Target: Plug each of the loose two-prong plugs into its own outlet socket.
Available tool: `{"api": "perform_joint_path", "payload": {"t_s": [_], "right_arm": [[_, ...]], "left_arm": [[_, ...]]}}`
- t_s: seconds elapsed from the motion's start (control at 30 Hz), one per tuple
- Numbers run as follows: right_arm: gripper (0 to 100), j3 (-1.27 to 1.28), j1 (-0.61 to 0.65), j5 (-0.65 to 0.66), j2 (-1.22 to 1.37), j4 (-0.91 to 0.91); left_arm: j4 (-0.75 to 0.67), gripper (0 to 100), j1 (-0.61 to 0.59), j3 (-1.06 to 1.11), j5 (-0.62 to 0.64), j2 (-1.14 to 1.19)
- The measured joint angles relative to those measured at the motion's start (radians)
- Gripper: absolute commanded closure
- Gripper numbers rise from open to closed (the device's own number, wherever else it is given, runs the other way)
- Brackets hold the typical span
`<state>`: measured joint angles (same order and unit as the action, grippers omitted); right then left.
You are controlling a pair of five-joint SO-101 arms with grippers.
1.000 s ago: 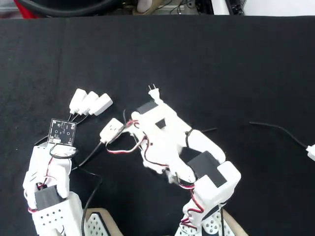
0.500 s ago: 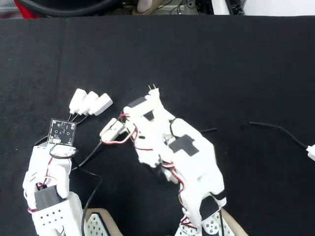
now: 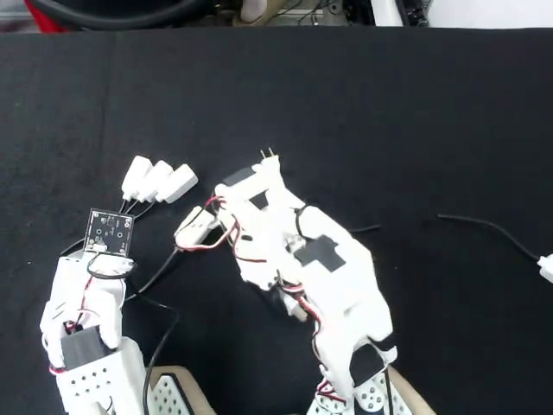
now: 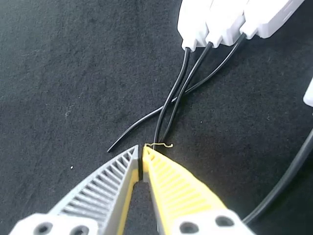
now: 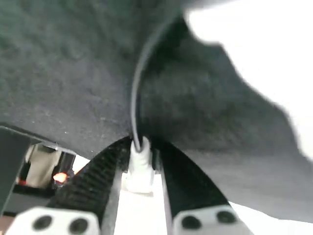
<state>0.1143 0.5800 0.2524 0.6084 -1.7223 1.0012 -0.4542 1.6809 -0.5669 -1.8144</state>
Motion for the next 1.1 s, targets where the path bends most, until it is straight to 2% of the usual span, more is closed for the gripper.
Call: {"api": "perform_joint_path", "payload": {"t_s": [0.17, 0.53, 0.8, 0.9, 1.1], "right_arm": [[98.7, 0.037, 0.02, -0.037, -0.193, 0.015], [98.7, 0.212, 0.032, -0.186, -0.796, 0.16], [98.7, 0.413, 0.034, -0.371, -1.114, 0.468], [98.7, 0.551, 0.034, -0.442, -1.195, 0.644], [98.7, 0.825, 0.075, -0.585, -1.356, 1.003]], "left_arm": [[0.0, 97, 0.0, 0.0, 0.0, 0.0], [0.0, 97, 0.0, 0.0, 0.0, 0.0], [0.0, 97, 0.009, 0.0, 0.0, 0.0], [0.034, 97, 0.092, 0.0, 0.0, 0.0], [0.155, 97, 0.365, -0.012, 0.0, 0.0]]}}
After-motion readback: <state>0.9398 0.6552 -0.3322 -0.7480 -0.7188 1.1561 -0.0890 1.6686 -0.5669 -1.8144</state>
